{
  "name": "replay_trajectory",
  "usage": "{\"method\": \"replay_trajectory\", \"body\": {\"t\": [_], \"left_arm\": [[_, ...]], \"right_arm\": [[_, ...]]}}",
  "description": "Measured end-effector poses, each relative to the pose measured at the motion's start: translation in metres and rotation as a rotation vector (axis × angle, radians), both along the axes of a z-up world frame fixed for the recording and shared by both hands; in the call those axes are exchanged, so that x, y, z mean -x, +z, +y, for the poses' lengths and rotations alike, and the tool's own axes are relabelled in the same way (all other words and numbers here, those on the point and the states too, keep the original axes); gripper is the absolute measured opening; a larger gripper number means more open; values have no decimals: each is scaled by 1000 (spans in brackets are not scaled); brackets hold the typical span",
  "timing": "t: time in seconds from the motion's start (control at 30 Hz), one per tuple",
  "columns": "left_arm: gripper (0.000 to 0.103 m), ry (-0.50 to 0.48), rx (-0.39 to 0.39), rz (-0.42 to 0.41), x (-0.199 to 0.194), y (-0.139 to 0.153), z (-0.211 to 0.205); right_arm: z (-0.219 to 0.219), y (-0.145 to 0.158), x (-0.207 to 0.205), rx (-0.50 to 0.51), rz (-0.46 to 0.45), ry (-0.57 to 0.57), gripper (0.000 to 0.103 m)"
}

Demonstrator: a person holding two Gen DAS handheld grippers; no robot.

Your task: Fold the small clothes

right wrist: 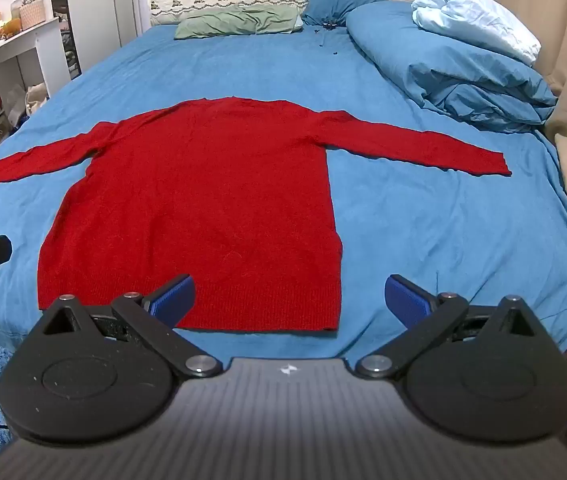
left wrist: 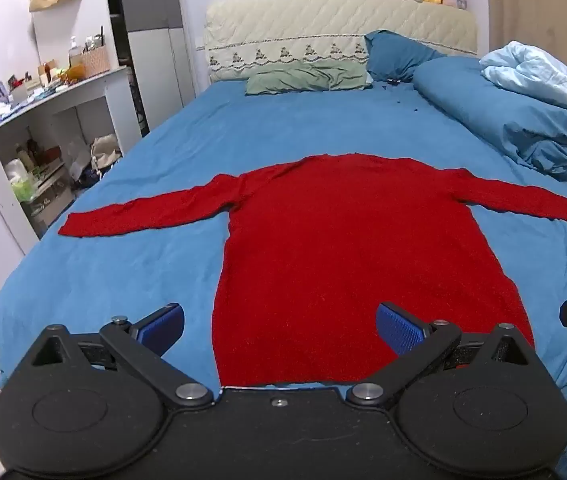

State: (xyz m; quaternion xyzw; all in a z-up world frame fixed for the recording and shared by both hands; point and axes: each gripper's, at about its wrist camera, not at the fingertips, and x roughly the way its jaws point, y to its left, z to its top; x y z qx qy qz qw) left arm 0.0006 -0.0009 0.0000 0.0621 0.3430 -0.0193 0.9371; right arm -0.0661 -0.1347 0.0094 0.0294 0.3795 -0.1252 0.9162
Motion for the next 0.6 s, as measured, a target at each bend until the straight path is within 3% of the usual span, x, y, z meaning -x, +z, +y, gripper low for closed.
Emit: {"method": "replay_trajectory", "body": {"t": [0.2,0.6], "left_arm": [[103,-4,-12,-52,8,2,-5],[103,-6,-3,-34,4,3,2]], "right_arm": [[0,0,-2,-5,0,1,103],[1,0,-3,-1,3,0,103]]}}
